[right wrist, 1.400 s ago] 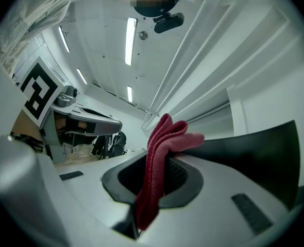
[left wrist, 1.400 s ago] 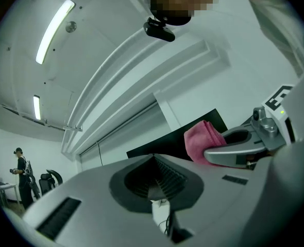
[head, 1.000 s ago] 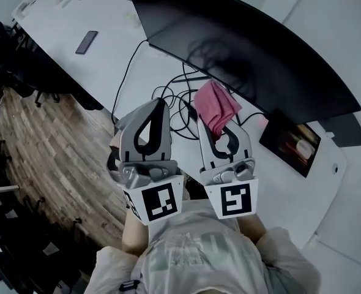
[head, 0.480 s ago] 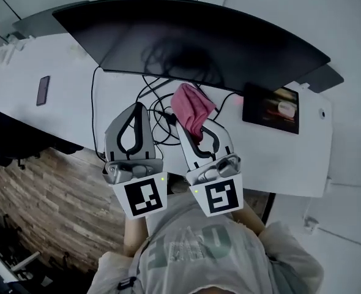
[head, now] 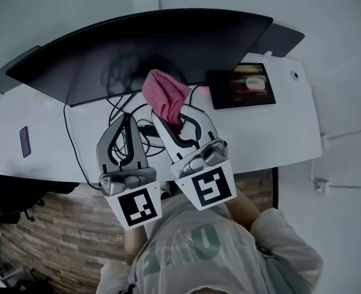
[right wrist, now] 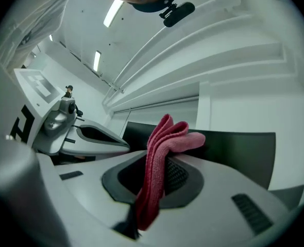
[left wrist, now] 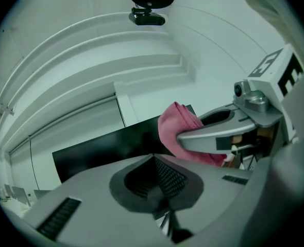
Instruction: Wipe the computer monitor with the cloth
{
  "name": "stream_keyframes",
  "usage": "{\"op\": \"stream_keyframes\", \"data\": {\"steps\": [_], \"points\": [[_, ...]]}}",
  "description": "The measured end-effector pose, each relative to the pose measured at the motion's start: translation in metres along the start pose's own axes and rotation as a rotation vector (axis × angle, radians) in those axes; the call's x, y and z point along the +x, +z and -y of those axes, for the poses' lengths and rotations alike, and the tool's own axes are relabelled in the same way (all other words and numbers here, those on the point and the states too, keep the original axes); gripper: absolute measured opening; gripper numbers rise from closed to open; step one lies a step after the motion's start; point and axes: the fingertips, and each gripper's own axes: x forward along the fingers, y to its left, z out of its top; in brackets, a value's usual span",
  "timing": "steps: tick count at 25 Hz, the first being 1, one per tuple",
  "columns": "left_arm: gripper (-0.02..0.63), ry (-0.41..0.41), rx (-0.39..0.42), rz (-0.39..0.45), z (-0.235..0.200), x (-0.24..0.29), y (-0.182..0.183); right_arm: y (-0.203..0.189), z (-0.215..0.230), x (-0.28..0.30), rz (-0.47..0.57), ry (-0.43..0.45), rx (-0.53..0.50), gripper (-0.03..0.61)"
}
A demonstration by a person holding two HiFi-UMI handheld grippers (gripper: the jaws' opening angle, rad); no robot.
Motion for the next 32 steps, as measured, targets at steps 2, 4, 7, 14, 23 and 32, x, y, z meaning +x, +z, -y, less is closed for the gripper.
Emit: {"op": "stream_keyframes", "data": {"steps": [2,4,7,14,23,32], "points": [[0.005,-0.026,0.009,0.023,0.004,0.005,0.008,0.007,0.017,-0.003,0.005,-0.049,-0.034,0.057],[0.005,-0.05,0.008,0.046,0.009,0.009,0.015,0.016,0.043,-0.008,0.008,-0.117,-0.078,0.057],[0.005,-0.086,0.003,0.082,0.019,0.017,0.024,0.035,0.094,-0.021,0.027,-0.254,-0.151,0.057],[0.005,-0.14,0.007,0.142,0.034,0.033,0.045,0.077,0.191,-0.057,0.071,-0.506,-0.284,0.057],[0.005,-0.144,0.009,0.146,0.035,0.042,0.041,0.076,0.258,-0.068,0.013,-0.609,-0.421,0.057],[0.005,-0.14,0.022,0.135,0.038,0.053,0.039,0.04,0.29,-0.056,-0.02,-0.582,-0.364,0.057]]}}
